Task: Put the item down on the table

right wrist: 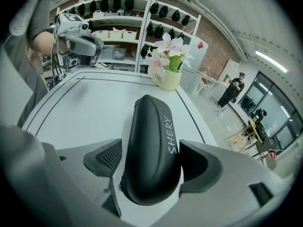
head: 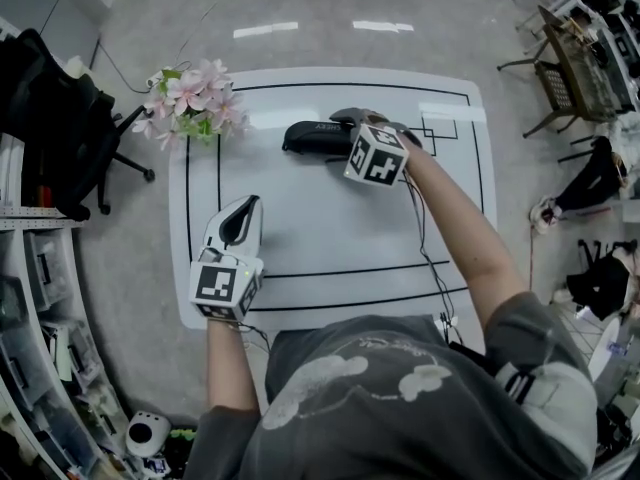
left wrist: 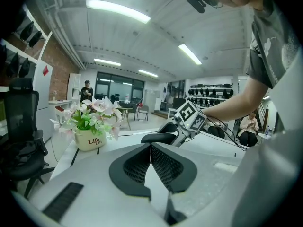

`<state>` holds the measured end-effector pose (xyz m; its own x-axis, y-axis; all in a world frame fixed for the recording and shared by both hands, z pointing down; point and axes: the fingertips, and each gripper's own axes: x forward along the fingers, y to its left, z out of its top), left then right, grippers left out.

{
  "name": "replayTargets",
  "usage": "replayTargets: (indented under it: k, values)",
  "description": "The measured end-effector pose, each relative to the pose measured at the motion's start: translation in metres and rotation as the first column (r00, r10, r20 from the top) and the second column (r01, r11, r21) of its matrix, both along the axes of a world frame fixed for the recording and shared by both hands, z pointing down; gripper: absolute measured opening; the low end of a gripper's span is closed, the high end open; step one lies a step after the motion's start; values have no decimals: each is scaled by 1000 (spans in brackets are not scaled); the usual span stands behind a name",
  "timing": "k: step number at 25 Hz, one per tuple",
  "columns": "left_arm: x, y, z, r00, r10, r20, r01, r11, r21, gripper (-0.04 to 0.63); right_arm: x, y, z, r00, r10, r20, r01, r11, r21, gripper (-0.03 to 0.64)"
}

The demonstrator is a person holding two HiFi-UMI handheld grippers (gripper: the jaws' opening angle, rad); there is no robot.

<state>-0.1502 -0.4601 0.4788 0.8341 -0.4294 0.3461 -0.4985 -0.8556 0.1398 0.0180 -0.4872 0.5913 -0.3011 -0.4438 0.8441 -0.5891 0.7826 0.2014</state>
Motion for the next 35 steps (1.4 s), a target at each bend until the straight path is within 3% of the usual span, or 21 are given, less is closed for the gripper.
replayTargets:
  k: [11,16,23,27,35]
  values:
    - [10,45,-28,997,-71,-4,71,996,56,5,14,43,-45,992,33,120,-44,995,89,364]
    - [15,73,-44,994,-110,-16,111,990,92,5,17,69,-67,980,51,192,-76,989,125,285]
    - [29,128,-60,980,-195,-43,199,972,125,5,21,127,-89,947,26,321,-78,985,152,118]
    - [38,166,-65,971,-235,-52,240,960,141,5,24,162,-100,937,-9,350,-61,980,190,18]
    - [56,252,-76,945,-318,-78,327,934,142,5,39,236,-120,902,-36,430,-68,972,224,0]
